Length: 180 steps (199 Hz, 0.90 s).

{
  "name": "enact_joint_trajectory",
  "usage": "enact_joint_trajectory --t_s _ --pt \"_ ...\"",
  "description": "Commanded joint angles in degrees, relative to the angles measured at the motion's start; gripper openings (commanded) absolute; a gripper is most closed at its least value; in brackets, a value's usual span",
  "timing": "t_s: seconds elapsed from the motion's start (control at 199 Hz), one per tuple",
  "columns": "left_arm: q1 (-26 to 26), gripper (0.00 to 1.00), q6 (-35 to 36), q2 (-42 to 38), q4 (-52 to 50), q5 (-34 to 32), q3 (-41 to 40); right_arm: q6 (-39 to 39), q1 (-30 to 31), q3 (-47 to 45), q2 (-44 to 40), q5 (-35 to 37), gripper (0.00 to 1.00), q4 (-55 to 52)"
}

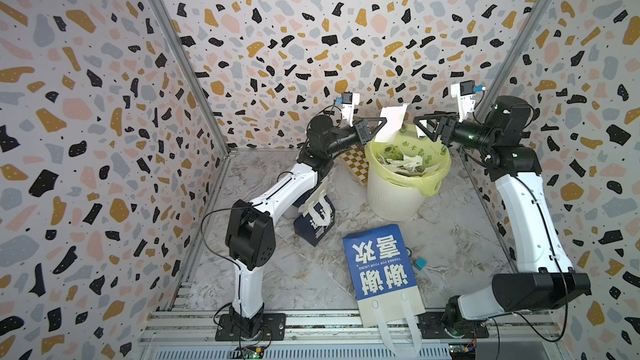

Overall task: Shred takeout receipts and throw away
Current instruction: Shred the takeout receipt.

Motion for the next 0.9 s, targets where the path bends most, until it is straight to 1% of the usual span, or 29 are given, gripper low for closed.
enact_joint_trajectory --t_s 0.0,0.1,0.191,0.246,0.331,0.396,0.472,0.592,0.632,0.723,0.793,0.843,0.898 --pt "-1.21 0.00 -4.33 1.54 7.25 4.78 4.23 -2.71 0.31 2.07 2.23 -4.61 0.72 2.83" --pt "-1.74 0.00 -6.33 3.37 9.26 6.53 5.48 -3.06 0.00 2.51 3.13 -0.24 0.73 2.37" --pt "-1.96 0.00 -5.99 4.24 9.09 7.05 6.03 -2.46 -0.59 3.45 3.64 7.44 0.73 1.36" --pt "-2.03 0.00 -6.22 4.93 9.39 7.21 6.37 -0.73 -1.45 3.37 3.93 8.87 0.73 1.60" --pt "-2.04 0.00 -7.14 6.29 9.85 8.35 7.36 -0.07 -1.65 3.42 4.93 5.63 0.74 1.37" --pt "-2.14 0.00 -7.52 7.69 9.69 9.92 8.57 0.67 -1.56 2.86 5.81 -0.42 0.74 1.77" --pt "-2.22 0.00 -7.06 7.91 9.45 10.21 8.41 1.15 -1.00 1.77 6.11 -5.50 0.69 3.01" --pt "-2.24 0.00 -6.55 8.67 7.96 11.05 9.71 1.44 0.20 -0.54 5.20 -8.49 0.64 5.81" --pt "-2.32 0.00 -6.51 8.93 7.94 11.10 9.96 1.53 0.42 -0.45 5.49 -9.49 0.60 5.81" --pt "-2.32 0.00 -6.60 9.10 7.86 11.14 10.17 1.45 0.62 -0.68 5.69 -9.88 0.41 5.98" --pt "-2.32 0.00 -6.53 9.20 7.74 11.27 10.15 1.40 0.67 -0.76 5.69 -9.86 0.29 5.95" --pt "-2.31 0.00 -6.51 9.24 7.74 11.40 10.33 1.11 0.72 -0.80 5.69 -9.88 0.18 5.72" --pt "-2.32 0.00 -6.51 9.19 7.52 11.62 10.60 0.03 0.67 -0.82 5.54 -9.74 0.03 5.15"
